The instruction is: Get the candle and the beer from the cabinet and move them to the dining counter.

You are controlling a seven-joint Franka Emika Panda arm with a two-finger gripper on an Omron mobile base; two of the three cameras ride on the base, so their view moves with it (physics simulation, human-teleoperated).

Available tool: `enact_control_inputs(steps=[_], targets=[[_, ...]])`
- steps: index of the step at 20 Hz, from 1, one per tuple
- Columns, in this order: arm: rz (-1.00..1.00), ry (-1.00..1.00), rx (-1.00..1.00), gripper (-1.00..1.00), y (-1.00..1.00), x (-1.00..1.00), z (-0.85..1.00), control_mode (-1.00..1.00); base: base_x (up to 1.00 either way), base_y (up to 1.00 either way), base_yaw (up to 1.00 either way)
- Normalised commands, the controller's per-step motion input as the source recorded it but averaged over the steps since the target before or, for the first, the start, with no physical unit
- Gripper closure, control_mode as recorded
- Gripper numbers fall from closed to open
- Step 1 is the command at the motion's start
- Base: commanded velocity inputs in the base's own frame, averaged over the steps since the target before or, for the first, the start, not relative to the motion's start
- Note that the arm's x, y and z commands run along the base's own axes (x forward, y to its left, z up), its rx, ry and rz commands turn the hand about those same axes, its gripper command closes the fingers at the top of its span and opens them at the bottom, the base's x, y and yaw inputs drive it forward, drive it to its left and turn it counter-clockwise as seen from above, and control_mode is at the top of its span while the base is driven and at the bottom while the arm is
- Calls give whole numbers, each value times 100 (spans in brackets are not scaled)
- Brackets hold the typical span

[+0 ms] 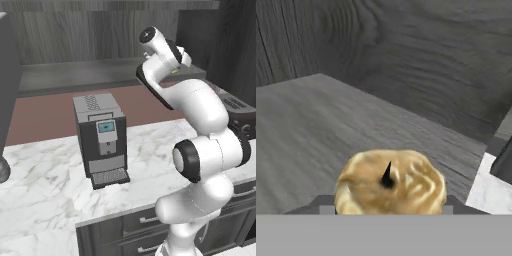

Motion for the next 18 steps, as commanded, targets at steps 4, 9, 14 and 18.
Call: enact_control_inputs(steps=[4,9,14,18], targets=[[-7,-1,0,100,31,-67,0,-100,0,0,0],[-5,-7,0,100,1,-91,0,-100,0,0,0],[-3,-4,0,100,0,-95,-1,-100,0,0,0],[0,-6,0,100,0,-94,-8,-100,0,0,0]])
